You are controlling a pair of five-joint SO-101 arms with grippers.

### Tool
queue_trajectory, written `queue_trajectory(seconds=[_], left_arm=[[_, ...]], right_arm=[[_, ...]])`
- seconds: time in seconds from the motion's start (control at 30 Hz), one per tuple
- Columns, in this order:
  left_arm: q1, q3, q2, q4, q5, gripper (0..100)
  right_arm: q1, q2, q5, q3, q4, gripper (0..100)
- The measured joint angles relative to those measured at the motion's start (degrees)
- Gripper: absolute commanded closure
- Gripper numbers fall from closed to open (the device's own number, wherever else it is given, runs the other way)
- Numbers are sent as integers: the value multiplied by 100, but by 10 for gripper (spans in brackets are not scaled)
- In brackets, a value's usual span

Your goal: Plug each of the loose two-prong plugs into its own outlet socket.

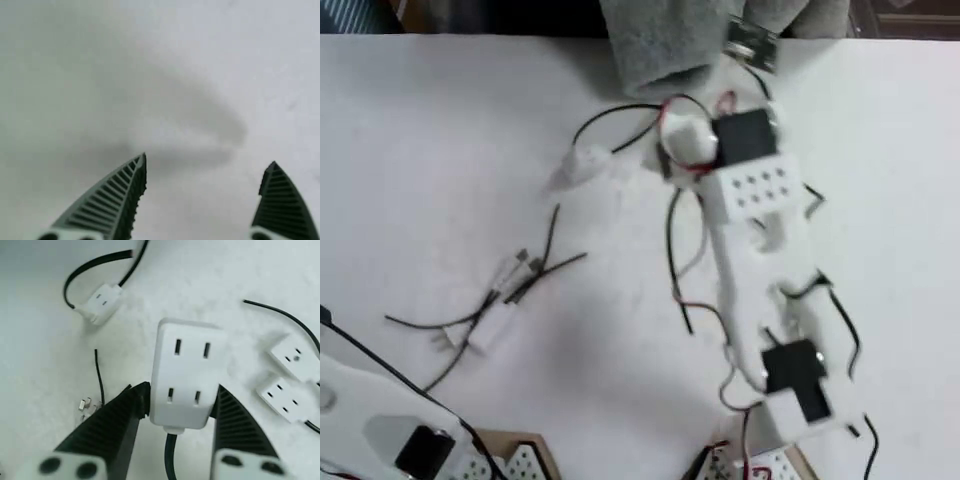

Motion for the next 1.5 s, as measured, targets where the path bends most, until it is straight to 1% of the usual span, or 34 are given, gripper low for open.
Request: queue_trajectory(seconds=[0.23, 0.33, 0.47, 0.6, 0.73, 0.83, 0.9, 1.03, 1.2, 1.33, 1.4, 1.5], left_arm=[[-9, 0, 0, 0, 0, 646], [9, 0, 0, 0, 0, 646], [53, 0, 0, -9, 0, 646], [62, 0, 0, -9, 0, 646], [62, 0, 0, -9, 0, 646], [62, 0, 0, -9, 0, 646], [70, 0, 0, -9, 0, 646], [132, 0, 0, -9, 0, 646], [141, 0, 0, -9, -18, 646], [167, 0, 0, -9, -44, 646], [149, 0, 0, -9, -44, 646], [149, 0, 0, -9, -44, 646]], right_arm=[[589, -571, -176, 1547, -35, 800], [809, -571, -492, 2180, -404, 799], [774, -492, -862, 2892, -1046, 797], [985, -457, -923, 2945, -1257, 796], [1407, -457, -914, 2857, -1284, 793], [1741, -457, -914, 2708, -1327, 747], [1829, -457, -923, 2708, -1477, 711], [1785, -404, -1081, 2910, -1943, 683], [1626, 316, -2163, 3007, -2541, 684], [1213, 967, -2901, 3015, -3138, 684], [1020, 1257, -3138, 3015, -3349, 684], [897, 1600, -3270, 3015, -3481, 685]])
